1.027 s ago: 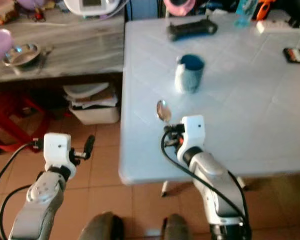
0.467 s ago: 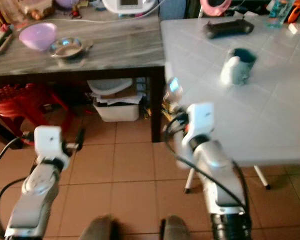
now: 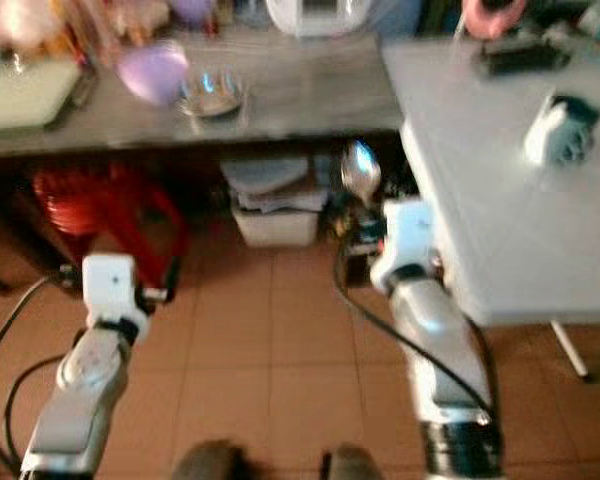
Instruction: Setting the table
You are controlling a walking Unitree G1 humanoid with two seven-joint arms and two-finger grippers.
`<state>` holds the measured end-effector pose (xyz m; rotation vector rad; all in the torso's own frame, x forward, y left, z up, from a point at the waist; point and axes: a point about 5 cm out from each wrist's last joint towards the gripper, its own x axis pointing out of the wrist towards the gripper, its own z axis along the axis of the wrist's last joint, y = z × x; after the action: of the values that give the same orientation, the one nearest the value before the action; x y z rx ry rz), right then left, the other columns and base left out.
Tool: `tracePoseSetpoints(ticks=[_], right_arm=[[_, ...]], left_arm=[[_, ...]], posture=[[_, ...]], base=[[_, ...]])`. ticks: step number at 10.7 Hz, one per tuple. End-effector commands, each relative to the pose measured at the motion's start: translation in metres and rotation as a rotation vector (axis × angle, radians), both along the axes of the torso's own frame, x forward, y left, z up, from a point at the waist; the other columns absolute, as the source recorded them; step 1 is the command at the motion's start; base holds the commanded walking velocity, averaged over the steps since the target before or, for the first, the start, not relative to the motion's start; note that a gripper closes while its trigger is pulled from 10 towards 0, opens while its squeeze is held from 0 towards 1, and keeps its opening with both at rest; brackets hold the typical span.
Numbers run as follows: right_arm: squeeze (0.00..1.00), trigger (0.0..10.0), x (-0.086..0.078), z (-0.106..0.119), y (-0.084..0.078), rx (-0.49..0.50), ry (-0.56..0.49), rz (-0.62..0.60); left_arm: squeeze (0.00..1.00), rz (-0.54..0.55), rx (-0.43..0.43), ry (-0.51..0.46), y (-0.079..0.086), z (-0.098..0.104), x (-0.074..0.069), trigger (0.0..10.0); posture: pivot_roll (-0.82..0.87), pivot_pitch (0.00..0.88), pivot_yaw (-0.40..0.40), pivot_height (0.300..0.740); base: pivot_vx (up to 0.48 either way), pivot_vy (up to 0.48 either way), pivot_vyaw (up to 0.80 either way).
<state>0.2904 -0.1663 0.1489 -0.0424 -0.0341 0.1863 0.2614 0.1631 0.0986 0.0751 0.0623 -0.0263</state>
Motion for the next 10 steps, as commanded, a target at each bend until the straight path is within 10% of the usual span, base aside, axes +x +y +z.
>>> tracePoseSetpoints(ticks=[1,10], right_arm=[[0.00,0.0,0.000,0.002,0.006,0.004,-0.020,0.013],[0.00,0.0,0.005,-0.008,-0.018,-0.023,0.022,-0.176]], left_arm=[[0.00,0.005,0.024,0.008,0.006,-0.002,-0.002,10.0],[0.00,-0.073,0.048,-0.020,-0.011,0.001,-0.001,10.0]], posture=[[-0.06,0.080,0.049,0.740],[-0.06,0.078,0.057,0.740]], base=[[0.480,0.000,0.00],[0.479,0.000,0.00]])
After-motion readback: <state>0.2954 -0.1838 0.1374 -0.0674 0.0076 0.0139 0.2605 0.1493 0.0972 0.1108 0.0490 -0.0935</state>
